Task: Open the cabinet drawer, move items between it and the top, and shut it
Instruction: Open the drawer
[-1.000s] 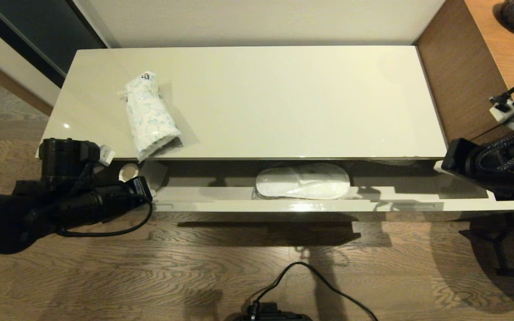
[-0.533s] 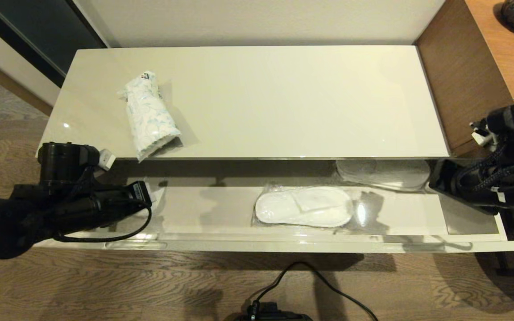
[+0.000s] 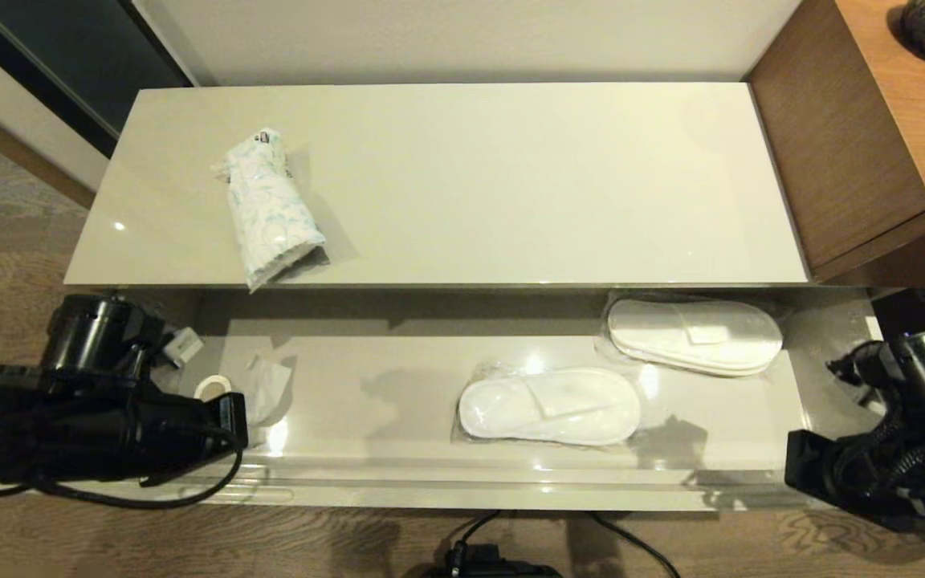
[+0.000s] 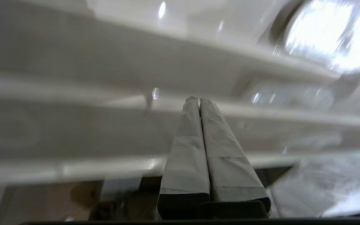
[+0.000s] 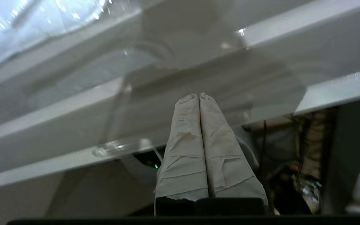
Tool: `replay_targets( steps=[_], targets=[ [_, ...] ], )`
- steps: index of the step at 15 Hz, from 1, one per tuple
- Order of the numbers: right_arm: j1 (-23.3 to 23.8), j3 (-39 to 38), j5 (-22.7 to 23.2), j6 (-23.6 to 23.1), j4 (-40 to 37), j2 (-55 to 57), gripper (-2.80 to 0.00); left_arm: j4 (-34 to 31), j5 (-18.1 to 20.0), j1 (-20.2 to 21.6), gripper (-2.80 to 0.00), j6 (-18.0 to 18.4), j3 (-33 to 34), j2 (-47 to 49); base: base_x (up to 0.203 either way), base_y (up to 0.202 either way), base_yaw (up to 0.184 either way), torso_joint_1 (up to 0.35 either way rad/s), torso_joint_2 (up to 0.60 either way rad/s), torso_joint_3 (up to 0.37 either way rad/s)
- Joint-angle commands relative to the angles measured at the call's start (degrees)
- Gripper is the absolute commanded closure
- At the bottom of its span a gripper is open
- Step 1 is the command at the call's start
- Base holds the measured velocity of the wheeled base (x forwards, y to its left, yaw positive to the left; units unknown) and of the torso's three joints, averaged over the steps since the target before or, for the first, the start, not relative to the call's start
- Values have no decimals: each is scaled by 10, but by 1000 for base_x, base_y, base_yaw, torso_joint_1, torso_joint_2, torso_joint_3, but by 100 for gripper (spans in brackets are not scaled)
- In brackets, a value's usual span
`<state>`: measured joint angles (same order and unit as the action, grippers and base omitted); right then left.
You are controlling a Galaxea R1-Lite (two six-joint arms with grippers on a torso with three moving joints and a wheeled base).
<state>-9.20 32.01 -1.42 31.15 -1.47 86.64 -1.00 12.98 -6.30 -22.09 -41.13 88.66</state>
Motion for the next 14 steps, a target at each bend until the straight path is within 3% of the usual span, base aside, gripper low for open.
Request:
replay_targets(
  steps=[1, 4, 7, 8, 10, 14],
  targets=[
    [0, -55, 6, 0, -16, -71, 0, -27, 2, 0, 0, 27, 69, -33, 0, 0, 0, 0, 0, 0],
    [-1, -67, 11, -3, -98, -163, 0, -47, 3, 1, 0, 44, 114, -105, 0, 0, 0, 0, 0, 0],
    [-1, -45, 29, -4, -136, -231, 0, -33, 2, 30, 0, -1, 92, -168, 0, 0, 0, 0, 0, 0],
    [-1, -23, 34, -3, -138, -223, 0, -10, 7, 31, 0, -45, 72, -165, 0, 0, 0, 0, 0, 0],
    [-1, -15, 39, -1, -131, -192, 0, 12, 10, 32, 0, -73, 62, -143, 0, 0, 0, 0, 0, 0],
    [0, -18, 37, 0, -46, -109, 0, 63, 6, 31, 0, -85, 60, -77, 0, 0, 0, 0, 0, 0]
  ],
)
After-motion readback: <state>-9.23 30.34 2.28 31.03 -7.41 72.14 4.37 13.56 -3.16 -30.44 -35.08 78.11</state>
